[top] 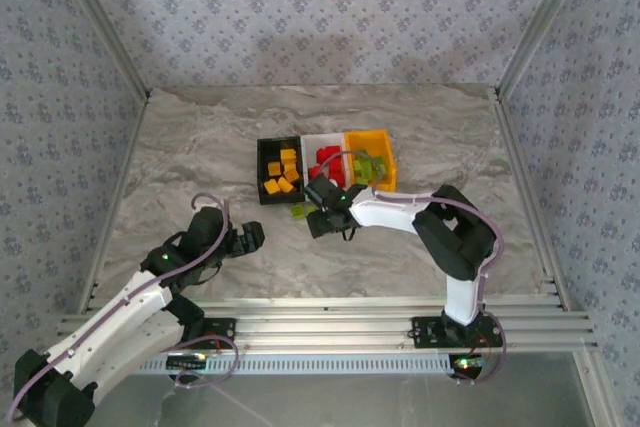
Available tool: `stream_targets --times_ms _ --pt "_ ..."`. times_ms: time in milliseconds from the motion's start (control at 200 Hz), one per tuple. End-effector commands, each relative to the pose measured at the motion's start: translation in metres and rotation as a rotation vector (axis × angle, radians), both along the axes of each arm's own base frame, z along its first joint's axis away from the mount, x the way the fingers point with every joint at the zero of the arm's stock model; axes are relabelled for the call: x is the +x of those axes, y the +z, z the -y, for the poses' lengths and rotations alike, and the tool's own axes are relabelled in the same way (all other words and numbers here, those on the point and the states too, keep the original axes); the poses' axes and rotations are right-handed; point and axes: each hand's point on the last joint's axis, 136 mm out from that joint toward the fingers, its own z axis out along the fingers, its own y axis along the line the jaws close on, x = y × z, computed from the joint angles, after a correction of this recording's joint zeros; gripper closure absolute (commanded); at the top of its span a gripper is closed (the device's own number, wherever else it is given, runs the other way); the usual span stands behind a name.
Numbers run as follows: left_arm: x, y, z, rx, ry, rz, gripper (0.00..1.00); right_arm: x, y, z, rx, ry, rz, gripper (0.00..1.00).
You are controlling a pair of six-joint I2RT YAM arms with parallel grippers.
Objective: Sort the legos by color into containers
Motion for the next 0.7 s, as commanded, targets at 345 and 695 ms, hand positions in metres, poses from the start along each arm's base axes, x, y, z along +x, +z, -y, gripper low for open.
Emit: stream_targets --times_ms 345,695 --pt "0.000 -0.005 -0.003 0.007 0.016 -0.009 0.00 0.005 -0.006 -0.021 -0.002 0.104 0.003 0.56" --pt "0.002 -0.004 -0.001 0.005 0.004 0.002 0.00 -0.011 0.074 -0.013 0.135 0.071 0.123 0.70"
